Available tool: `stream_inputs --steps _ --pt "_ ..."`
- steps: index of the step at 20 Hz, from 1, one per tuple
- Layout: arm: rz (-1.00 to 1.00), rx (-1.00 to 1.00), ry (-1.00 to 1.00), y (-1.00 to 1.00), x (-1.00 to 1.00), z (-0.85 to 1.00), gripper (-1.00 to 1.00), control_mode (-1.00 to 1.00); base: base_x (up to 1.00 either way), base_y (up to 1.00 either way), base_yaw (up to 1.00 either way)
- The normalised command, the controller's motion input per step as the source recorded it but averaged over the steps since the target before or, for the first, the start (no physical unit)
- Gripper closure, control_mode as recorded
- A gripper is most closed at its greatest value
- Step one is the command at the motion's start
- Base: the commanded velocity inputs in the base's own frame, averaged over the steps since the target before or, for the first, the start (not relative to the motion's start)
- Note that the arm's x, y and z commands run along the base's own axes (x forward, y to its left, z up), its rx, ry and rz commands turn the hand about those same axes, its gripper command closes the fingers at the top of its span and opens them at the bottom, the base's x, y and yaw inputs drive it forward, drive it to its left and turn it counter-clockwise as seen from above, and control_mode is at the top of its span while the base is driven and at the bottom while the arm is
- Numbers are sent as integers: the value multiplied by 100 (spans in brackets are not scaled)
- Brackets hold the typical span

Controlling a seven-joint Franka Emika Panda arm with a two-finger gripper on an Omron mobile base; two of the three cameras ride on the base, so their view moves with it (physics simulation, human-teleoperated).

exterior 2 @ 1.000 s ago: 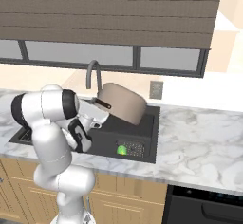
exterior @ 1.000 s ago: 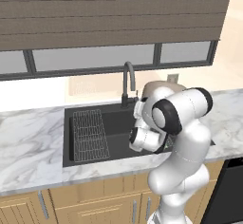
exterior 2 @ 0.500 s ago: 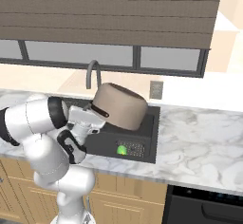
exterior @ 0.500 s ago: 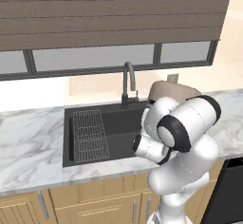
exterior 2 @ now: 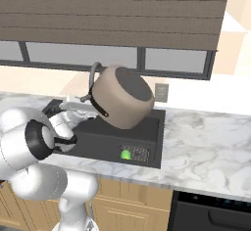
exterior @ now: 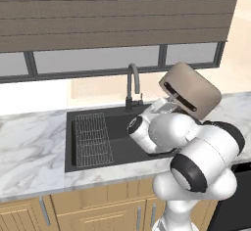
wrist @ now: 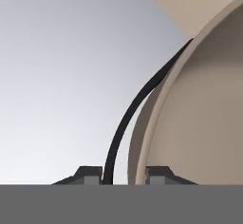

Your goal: Dump the corn from the pot into the sink. Then turn on the water and wash the corn. Then turn off the water and put the corn back in the pot.

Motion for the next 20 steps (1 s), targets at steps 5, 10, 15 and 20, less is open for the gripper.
stream_inputs --steps 5,10,15,20 --pt "-8 52 -35 -44 -31 34 100 -100 0 0 0" --pt "-1 68 -30 -94 -29 0 100 -100 0 0 0" --pt "0 61 -24 -98 -4 -5 100 -100 0 0 0" --pt "-1 55 -8 -97 0 -30 100 -100 0 0 0"
